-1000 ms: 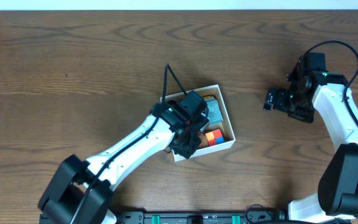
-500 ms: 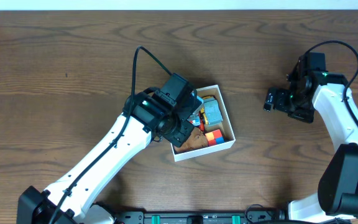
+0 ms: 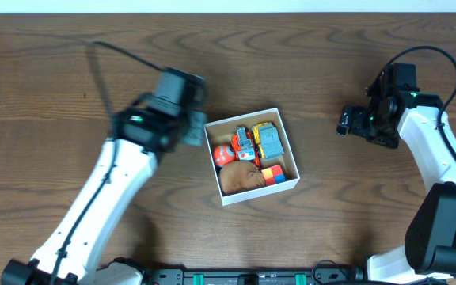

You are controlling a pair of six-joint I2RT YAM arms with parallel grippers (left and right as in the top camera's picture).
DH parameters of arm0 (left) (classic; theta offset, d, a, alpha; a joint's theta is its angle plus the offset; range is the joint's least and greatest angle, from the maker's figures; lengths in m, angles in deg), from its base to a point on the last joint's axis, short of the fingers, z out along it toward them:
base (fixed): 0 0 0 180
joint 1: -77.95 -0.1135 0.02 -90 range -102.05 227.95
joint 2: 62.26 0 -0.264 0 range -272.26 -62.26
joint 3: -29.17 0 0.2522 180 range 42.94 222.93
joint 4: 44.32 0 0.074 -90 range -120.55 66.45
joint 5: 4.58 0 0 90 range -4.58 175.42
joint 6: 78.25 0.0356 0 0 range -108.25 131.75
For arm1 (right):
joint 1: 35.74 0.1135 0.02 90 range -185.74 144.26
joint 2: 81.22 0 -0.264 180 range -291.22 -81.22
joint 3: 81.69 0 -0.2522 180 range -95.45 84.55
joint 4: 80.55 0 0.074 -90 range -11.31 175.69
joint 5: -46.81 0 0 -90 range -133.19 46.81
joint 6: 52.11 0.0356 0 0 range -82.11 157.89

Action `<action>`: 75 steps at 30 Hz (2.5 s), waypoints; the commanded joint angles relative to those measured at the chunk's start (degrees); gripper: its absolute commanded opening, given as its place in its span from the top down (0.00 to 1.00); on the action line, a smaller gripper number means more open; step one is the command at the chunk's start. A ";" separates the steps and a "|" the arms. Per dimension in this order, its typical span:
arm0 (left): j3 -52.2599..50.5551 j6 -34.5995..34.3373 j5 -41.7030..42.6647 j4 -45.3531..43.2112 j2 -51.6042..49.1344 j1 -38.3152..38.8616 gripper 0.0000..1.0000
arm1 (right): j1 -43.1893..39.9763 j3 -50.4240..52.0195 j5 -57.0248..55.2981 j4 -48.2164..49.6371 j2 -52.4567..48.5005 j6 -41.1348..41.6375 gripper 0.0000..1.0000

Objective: Pack container

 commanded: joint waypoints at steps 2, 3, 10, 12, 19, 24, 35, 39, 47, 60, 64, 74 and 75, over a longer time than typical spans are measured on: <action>0.79 -4.17 4.39 -0.24 -1.29 -4.90 0.94 | 0.76 -1.36 2.62 0.59 -0.50 -5.70 0.07; 0.63 -4.15 5.31 -0.17 -2.34 -5.42 0.94 | 1.03 -1.36 2.60 0.66 -0.50 -5.68 0.08; 0.57 -3.50 12.11 0.17 -9.55 -5.57 0.94 | 1.75 -1.36 2.56 0.26 -0.50 -5.66 0.12; 0.57 -3.50 14.08 0.17 -10.34 -5.55 0.94 | 1.75 -1.36 2.54 0.11 -0.50 -5.64 0.12; 0.59 -1.31 19.10 0.17 -10.32 -3.91 0.94 | 1.70 -1.36 2.54 -0.17 -0.50 -5.64 0.09; 0.59 -1.33 19.23 -0.04 -10.45 -1.01 0.94 | 1.70 -1.36 2.54 -0.44 -0.50 -5.64 0.08; 0.39 -1.36 17.31 -0.04 -14.32 -0.28 0.94 | 1.70 -1.36 2.32 -1.53 -0.50 -5.66 0.07; 0.39 -1.33 17.33 -0.70 -16.39 -0.28 0.94 | 1.70 -1.36 2.32 -1.51 -0.50 -5.66 0.07; 0.39 -1.33 17.35 -3.15 -18.16 -0.20 0.94 | 1.70 -1.36 2.32 -1.51 -0.50 -5.64 0.07; 0.39 -1.33 17.31 -13.53 -18.93 -0.20 0.94 | 1.70 -1.36 2.32 -1.90 -0.50 -5.64 0.07; 0.39 -1.31 17.27 -15.87 -20.20 -0.20 0.94 | 1.70 -1.36 2.32 -1.90 -0.50 -5.66 0.07; 0.79 0.07 16.90 -16.52 -16.17 -0.20 0.94 | 1.70 -1.36 2.32 -1.55 -0.50 -5.66 0.07; 0.79 0.28 16.90 -16.52 -15.04 -0.20 0.94 | 1.70 -1.36 2.32 -1.51 -0.50 -5.70 0.07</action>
